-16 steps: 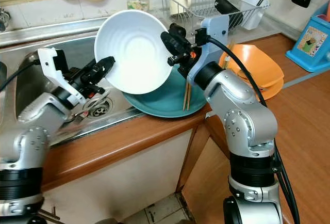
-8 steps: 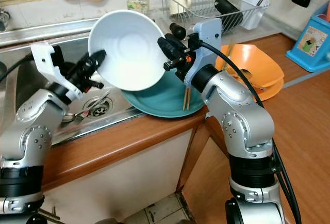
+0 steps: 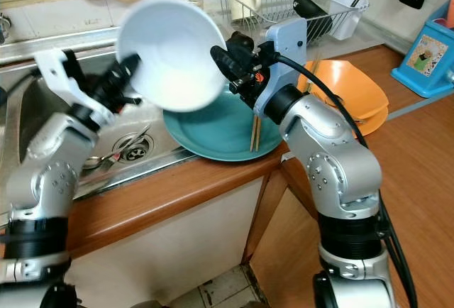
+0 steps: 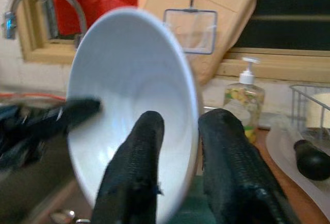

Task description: Kitchen organization

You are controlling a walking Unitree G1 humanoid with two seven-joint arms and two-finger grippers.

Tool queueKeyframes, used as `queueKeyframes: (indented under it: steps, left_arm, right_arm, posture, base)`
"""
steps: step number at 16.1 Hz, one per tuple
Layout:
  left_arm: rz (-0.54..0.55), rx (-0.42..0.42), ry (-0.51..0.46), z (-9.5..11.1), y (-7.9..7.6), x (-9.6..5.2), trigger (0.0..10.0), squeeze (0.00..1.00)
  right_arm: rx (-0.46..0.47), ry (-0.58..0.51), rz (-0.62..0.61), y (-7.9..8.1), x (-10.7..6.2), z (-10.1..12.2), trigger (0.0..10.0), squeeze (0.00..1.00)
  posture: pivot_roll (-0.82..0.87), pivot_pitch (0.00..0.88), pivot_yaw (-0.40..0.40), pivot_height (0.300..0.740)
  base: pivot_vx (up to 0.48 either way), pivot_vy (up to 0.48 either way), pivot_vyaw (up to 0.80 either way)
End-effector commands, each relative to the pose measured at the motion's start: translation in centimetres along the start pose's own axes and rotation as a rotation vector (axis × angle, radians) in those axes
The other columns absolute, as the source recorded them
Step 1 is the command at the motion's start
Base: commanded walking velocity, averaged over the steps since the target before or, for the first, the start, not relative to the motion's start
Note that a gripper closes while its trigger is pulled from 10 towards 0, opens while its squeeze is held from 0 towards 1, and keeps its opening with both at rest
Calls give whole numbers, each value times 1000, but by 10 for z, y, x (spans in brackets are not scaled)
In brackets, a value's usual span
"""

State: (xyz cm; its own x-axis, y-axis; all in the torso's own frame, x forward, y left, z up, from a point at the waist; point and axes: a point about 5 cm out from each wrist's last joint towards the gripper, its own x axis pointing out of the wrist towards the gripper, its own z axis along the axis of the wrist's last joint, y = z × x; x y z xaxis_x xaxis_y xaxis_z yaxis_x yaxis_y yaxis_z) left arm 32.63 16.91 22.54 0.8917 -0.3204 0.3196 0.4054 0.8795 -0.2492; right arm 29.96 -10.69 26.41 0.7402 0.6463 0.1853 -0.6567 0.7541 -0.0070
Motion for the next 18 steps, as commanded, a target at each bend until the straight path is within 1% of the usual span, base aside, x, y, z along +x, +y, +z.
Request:
queueKeyframes:
  steps: [1, 2, 3, 4, 5, 6, 7, 8, 9, 10, 12, 13, 14, 15, 16, 17, 18]
  left_arm:
    - [61, 33, -61, 15, 11, 2, 0, 0]
    - [77, 42, -65, 16, 13, 2, 0, 0]
    - [176, 159, -44, 21, 31, -1, 0, 0]
    - [199, 192, -34, 21, 35, -1, 0, 0]
    - [252, 264, 4, 20, 44, -3, 0, 0]
    - [310, 368, 70, 18, 56, -6, 0, 0]
    - [365, 477, 157, 12, 67, -11, 0, 0]
    - [396, 508, 202, 8, 72, -13, 0, 0]
    - [421, 575, 281, -1, 80, -17, 0, 0]
    - [420, 618, 342, -10, 84, -19, 0, 0]
    - [385, 664, 470, -30, 87, -22, 0, 0]
    - [360, 675, 533, -40, 88, -23, 706, 0]
    - [336, 676, 595, -51, 87, -25, 1804, 0]
    - [319, 677, 640, -58, 87, -26, 2549, 0]
    - [307, 674, 670, -62, 87, -27, 2941, 0]
    - [259, 667, 751, -73, 86, -29, 4824, 0]
    - [246, 669, 772, -75, 85, -30, 7882, 0]
  right_arm:
    - [-41, -16, 70, 8, -2, 3, 10000, 1000]
    - [-58, -26, 85, 9, -2, 3, 10000, 1000]
    - [-111, 87, 112, 13, -6, -10, 10000, 1000]
    - [-122, 111, 117, 14, -7, -14, 10000, 1000]
    - [-135, 147, 140, 16, -9, -19, 10000, 1000]
    - [-154, 185, 174, 18, -11, -25, 10000, 1000]
    - [-175, 215, 202, 20, -13, -29, 10000, 1000]
    - [-181, 230, 211, 21, -14, -32, 10000, 1000]
    - [-196, 256, 222, 22, -16, -36, 10000, 1000]
    - [-210, 280, 232, 23, -18, -39, 10000, 1000]
    - [-233, 315, 244, 24, -21, -45, 10000, 1000]
    - [-245, 334, 250, 24, -23, -48, 10000, 1000]
    - [-252, 352, 261, 24, -24, -50, 10000, 1000]
    - [-257, 363, 272, 25, -26, -52, 10000, 1000]
    - [-260, 367, 276, 25, -26, -52, 10000, 1000]
    - [-268, 377, 283, 26, -28, -53, 10000, 1000]
    - [-269, 379, 285, 26, -28, -53, 10000, 1000]
  posture:
    - [-117, 0, 31, 740]
    - [-117, 0, 31, 740]
    - [-117, 0, 31, 740]
    - [-117, 0, 31, 740]
    - [-114, 0, 28, 740]
    - [-114, 0, 28, 740]
    - [-114, 0, 28, 740]
    - [-114, 0, 28, 740]
    - [-114, 0, 28, 740]
    - [-114, 0, 28, 740]
    - [-118, 0, 30, 740]
    - [-120, 0, 31, 740]
    - [-123, 0, 35, 740]
    - [-125, 0, 37, 740]
    - [-129, 0, 41, 740]
    - [-131, 0, 44, 740]
    - [-131, 0, 44, 740]
  base:
    - [0, 0, 0]
    - [0, 0, 0]
    - [0, 0, 0]
    - [0, 0, 0]
    - [0, 0, 0]
    - [0, 0, 0]
    - [0, 0, 0]
    - [0, 0, 0]
    - [0, 0, 0]
    - [0, 0, 0]
    - [0, 0, 0]
    - [0, 0, 0]
    - [0, 0, 0]
    - [0, 0, 0]
    - [0, 0, 0]
    - [0, 0, 0]
    - [0, 0, 0]
